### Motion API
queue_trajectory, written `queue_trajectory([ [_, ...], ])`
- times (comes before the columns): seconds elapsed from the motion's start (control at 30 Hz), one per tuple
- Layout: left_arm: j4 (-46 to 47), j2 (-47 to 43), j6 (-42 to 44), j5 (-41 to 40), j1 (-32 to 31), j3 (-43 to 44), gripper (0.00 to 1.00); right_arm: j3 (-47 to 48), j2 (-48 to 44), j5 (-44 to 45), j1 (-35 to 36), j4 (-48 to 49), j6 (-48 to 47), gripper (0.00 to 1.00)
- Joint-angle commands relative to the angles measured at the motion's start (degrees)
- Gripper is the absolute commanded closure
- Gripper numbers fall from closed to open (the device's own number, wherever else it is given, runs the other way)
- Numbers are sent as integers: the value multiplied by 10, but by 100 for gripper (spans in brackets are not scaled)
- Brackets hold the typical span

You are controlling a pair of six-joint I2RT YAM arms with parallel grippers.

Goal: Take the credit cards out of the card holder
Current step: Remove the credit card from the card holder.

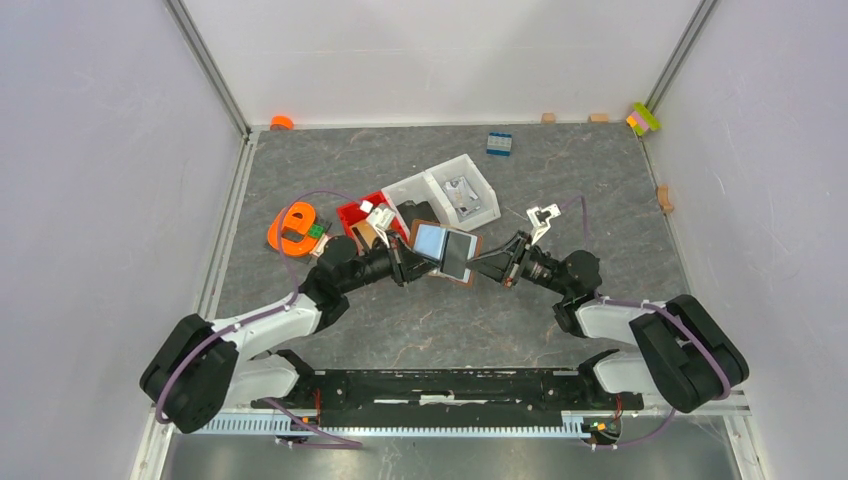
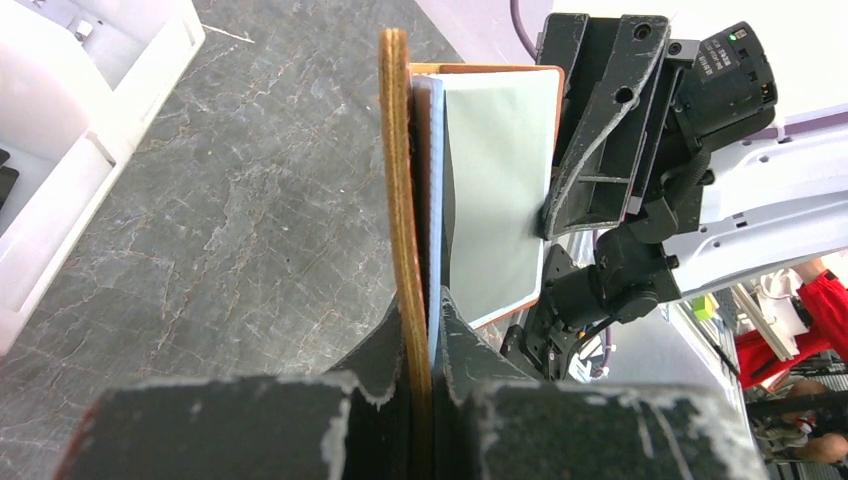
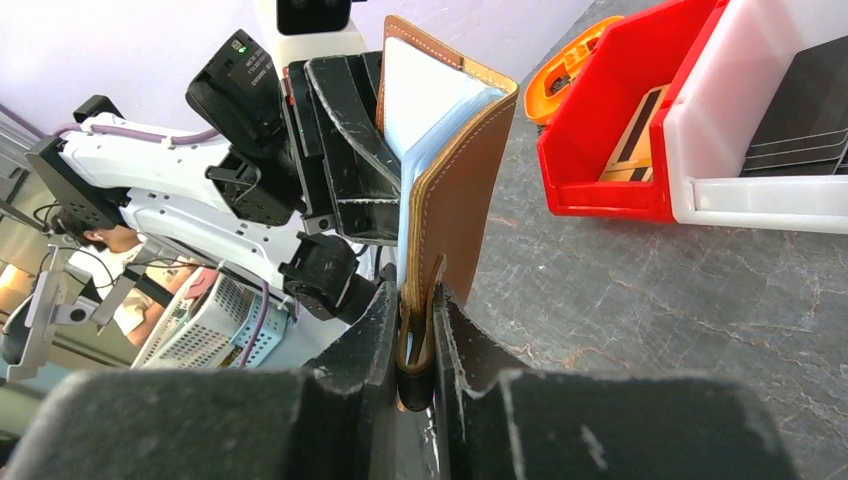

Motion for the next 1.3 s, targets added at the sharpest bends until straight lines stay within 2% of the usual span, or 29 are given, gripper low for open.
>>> queue_trajectory([
  [0.0,100,-26,-34,83,-14,1,98,6,15,-10,8,27,5,86],
  [0.1,80,-39,-22,65,-14,-1,98,4,15,-11,8,28,6,71],
  [0.17,69,-39,-19,56,-13,0,98,3,11,-9,8,28,4,65],
  [0.23,61,-37,-17,51,-14,2,98,2,6,-8,8,27,3,67],
  [0.33,57,-36,-18,49,-14,3,98,2,2,-5,8,21,0,86],
  [0.4,55,-40,-17,45,-13,2,98,2,2,-6,8,23,2,92],
  [0.47,44,-49,-12,34,-13,1,98,2,3,-10,8,31,7,86],
  [0.57,22,-63,-6,11,-9,-2,98,-1,-1,-12,8,41,12,64],
  [0.63,7,-71,-7,-8,-3,-4,98,-3,-3,-10,8,39,8,58],
  [0.8,7,-87,-27,-23,17,-19,98,-4,-4,-9,8,39,5,58],
  [1.03,19,-78,-31,-5,18,-17,98,-5,-8,-10,8,43,6,81],
  [1.1,29,-75,-34,4,18,-17,98,-4,-8,-10,8,43,6,80],
  [1.17,37,-72,-36,13,18,-17,98,-4,-9,-11,8,43,6,65],
  [1.2,41,-70,-37,18,18,-17,98,-5,-10,-10,8,43,7,61],
  [1.27,47,-67,-40,22,18,-17,98,-6,-12,-10,8,43,6,64],
])
